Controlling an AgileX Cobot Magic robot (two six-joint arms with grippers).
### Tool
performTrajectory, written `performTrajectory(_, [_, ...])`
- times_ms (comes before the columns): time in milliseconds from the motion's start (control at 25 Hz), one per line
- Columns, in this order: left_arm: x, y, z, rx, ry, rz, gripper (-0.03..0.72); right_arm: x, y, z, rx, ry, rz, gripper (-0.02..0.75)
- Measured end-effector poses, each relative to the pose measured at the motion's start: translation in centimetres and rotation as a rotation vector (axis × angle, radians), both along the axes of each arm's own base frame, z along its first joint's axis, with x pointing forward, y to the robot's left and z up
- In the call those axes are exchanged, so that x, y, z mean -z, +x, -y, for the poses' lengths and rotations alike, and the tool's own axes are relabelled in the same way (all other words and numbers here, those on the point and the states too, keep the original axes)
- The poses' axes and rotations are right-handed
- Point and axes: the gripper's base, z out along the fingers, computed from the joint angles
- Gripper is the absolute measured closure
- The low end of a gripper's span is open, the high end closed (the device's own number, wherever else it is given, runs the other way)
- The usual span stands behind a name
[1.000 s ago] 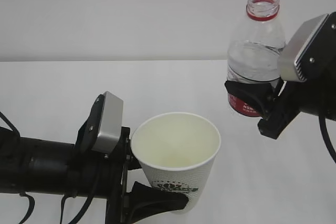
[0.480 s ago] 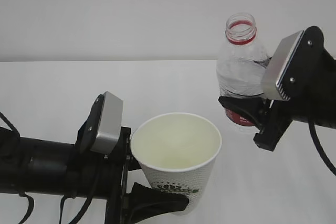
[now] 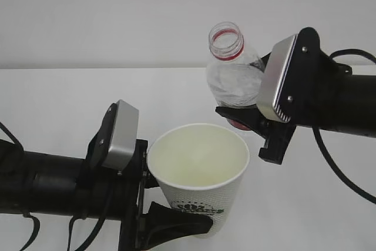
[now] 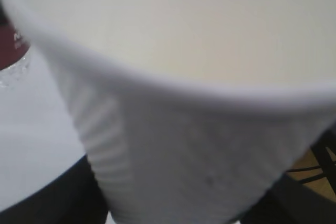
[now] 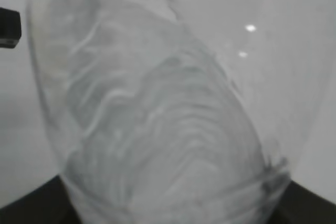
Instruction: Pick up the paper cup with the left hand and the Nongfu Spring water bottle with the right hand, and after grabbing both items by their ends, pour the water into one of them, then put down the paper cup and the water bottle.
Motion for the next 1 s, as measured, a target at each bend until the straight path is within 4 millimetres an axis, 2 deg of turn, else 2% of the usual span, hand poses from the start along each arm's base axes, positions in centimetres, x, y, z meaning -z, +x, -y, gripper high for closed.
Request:
performTrajectory(200, [0.0, 0.0, 0.0, 0.001, 0.000, 0.001, 0.217, 0.9, 0.2, -0.3, -0.042, -0.075, 0.045, 0.286])
performTrajectory(600, [0.0, 0.0, 0.0, 0.003, 0.001, 0.001, 0.217, -0.4, 1.1, -0.5, -0.066, -0.129, 0.174, 0.286])
performTrajectory(1000, [0.0, 0.0, 0.0, 0.002, 0.001, 0.001, 0.217, -0.5, 1.1, -0.6, -0.104, -0.198, 0.259, 0.286])
